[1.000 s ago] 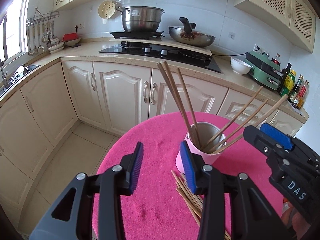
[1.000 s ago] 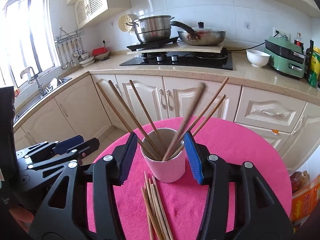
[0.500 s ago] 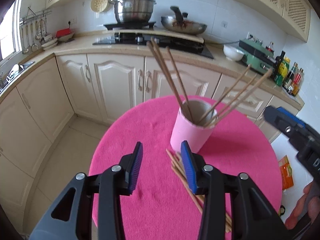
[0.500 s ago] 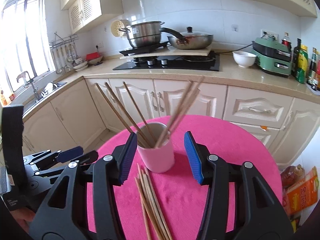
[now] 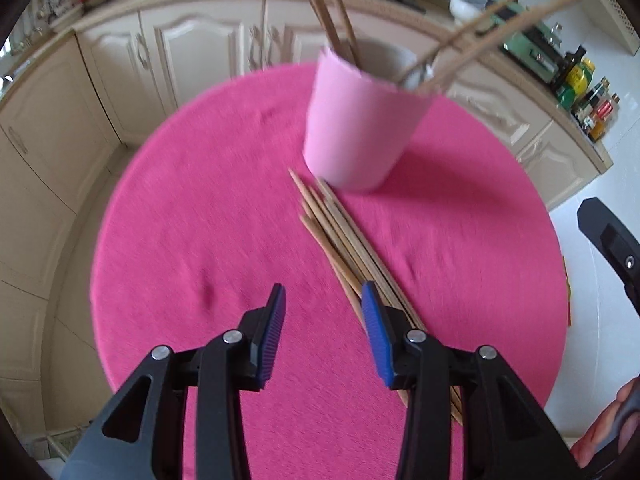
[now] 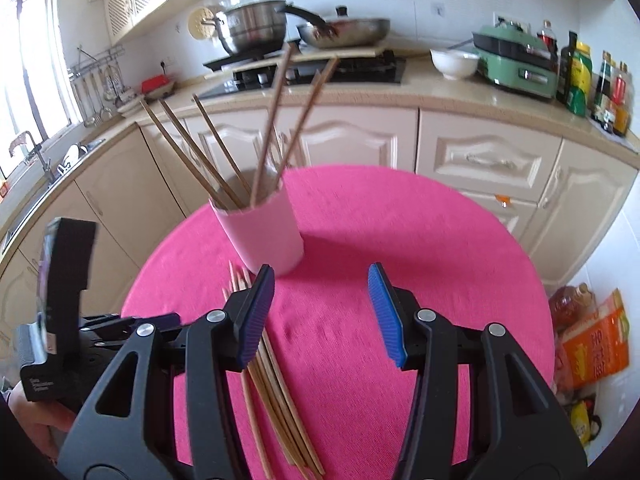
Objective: Organize utensils
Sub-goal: 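Lower both grippers to the chopstick pile and grasp one chopstick with the left gripper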
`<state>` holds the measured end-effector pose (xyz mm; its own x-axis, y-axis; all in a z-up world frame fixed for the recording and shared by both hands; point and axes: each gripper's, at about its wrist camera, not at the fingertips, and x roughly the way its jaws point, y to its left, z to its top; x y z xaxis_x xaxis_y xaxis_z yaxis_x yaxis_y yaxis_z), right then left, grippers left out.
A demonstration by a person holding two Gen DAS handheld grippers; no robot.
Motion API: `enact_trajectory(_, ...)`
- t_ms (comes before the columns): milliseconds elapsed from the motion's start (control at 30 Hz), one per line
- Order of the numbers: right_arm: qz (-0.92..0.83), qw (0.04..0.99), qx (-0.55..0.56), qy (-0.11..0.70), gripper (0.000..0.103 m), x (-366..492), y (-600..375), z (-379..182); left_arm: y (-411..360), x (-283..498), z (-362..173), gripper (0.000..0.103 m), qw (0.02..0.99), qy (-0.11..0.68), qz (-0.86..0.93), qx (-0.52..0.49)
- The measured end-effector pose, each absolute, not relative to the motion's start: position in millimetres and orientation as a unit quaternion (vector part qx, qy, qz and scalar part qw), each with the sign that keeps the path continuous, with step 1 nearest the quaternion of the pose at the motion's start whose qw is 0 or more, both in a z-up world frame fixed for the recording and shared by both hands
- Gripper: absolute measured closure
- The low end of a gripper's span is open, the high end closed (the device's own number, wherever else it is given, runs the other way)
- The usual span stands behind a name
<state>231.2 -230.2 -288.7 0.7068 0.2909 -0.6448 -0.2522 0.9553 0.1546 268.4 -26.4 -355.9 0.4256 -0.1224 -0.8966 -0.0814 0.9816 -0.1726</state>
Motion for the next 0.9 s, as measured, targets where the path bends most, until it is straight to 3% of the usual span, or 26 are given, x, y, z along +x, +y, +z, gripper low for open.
enact_trajectory(467, 0.149, 0.898, 0.031, 0.413, 0.054, 249, -238, -322, -47, 284, -390, 0.063, 0.8, 0.596, -0.004, -0.061)
enact_trajectory(900, 0.202, 0.849, 0.004, 0.489, 0.054, 268, -204, -353, -6, 272, -386, 0.064, 0.778, 0.608, -0.014, -0.156)
